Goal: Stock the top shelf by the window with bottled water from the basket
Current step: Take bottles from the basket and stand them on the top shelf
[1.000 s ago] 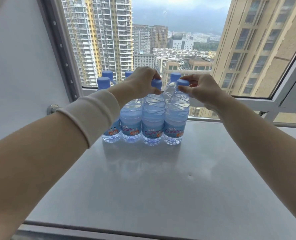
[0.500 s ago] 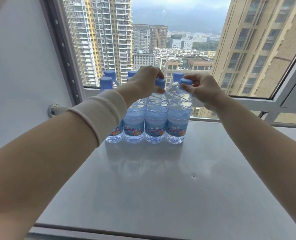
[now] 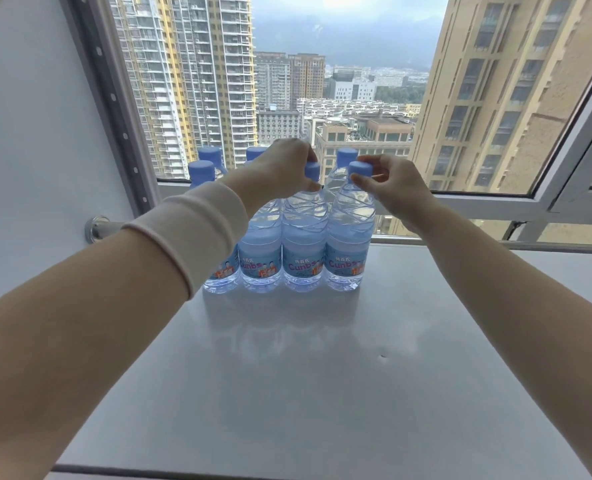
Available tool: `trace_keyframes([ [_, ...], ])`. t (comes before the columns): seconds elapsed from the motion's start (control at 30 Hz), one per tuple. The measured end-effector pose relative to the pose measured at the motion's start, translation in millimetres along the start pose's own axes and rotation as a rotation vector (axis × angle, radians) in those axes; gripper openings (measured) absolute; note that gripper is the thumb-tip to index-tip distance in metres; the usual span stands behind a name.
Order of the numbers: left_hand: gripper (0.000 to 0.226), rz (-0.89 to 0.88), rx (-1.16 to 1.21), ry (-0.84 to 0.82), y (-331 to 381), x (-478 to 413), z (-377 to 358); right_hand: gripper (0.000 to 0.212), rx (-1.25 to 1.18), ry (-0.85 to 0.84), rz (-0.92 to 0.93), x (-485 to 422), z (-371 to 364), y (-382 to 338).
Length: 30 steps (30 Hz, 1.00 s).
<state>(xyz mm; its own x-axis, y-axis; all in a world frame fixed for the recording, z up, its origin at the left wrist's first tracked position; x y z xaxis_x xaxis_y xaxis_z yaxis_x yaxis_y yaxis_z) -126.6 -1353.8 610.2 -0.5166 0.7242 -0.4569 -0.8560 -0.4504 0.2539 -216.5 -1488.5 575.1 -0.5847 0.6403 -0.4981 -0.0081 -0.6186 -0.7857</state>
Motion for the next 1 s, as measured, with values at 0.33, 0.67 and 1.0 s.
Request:
trace_keyframes([
  [0.33, 0.054, -0.115, -0.129, 0.089, 3.2, 22.6, -2.9, 0.060, 0.300, 0.033, 0.077, 10.7, -3.0, -7.8],
  [0.67, 0.057, -0.086, -0.184, 0.182, 57.8, 112.8, 1.0, 0.066, 0.675, 0.064, 0.224, 119.1, 55.3, -4.8],
  [1.0, 0.058, -0.018, -0.163, 0.036, 185.3, 258.2, -47.5, 0.063, 0.776, -0.105, 0.237, 300.7, 179.7, 35.6],
])
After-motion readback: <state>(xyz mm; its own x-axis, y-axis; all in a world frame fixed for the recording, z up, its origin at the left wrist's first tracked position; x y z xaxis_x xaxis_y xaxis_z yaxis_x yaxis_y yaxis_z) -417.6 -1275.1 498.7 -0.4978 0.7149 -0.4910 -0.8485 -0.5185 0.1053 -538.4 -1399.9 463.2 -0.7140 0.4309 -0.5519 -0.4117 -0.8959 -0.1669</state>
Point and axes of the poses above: each hand's wrist, its own x-axis away from the middle knuckle, its own z-axis out of the back of the hand, y = z × x, the point moved 4 cm from there along -x, towards the middle knuckle, and after that the axes turned 10 degrees about y, right-handed, at the moved point
